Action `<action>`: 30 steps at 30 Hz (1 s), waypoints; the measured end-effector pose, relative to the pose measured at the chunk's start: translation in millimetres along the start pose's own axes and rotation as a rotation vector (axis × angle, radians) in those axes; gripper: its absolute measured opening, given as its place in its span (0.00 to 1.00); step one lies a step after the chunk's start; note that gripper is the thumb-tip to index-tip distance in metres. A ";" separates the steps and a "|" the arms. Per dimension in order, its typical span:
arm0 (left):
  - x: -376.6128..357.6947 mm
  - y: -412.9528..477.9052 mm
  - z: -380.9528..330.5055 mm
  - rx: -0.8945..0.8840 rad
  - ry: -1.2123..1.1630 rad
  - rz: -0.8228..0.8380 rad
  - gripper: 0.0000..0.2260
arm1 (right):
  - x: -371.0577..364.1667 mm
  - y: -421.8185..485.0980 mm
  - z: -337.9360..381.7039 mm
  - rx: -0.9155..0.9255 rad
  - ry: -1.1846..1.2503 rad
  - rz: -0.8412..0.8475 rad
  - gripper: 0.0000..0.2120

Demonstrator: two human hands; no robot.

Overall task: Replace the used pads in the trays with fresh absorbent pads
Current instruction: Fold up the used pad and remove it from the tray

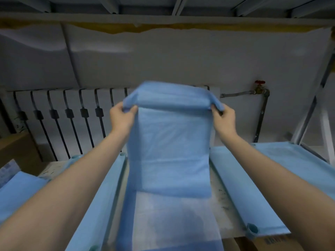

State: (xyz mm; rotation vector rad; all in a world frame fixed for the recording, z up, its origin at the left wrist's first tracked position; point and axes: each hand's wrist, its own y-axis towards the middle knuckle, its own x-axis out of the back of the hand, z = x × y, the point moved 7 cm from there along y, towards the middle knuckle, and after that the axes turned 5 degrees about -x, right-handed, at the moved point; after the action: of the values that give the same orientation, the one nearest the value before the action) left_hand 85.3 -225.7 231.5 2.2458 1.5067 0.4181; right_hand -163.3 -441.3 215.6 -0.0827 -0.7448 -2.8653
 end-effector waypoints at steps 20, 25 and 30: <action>60.5 -233.9 181.2 0.073 0.382 0.813 0.03 | 44.0 -208.0 -158.3 -0.091 -0.684 0.876 0.18; 53.6 -234.6 174.8 0.088 0.465 0.970 0.04 | 46.7 -201.6 -156.0 -0.014 -0.829 0.913 0.18; 56.0 -219.9 182.5 0.057 0.551 0.909 0.12 | 44.8 -202.7 -146.8 -0.154 -0.652 0.906 0.11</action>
State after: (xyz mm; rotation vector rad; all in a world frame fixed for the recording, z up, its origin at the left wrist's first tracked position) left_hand 12.3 -129.1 -33.4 2.9065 0.5648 1.3444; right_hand -246.4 -346.0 -5.0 -1.0965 -0.3961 -1.9782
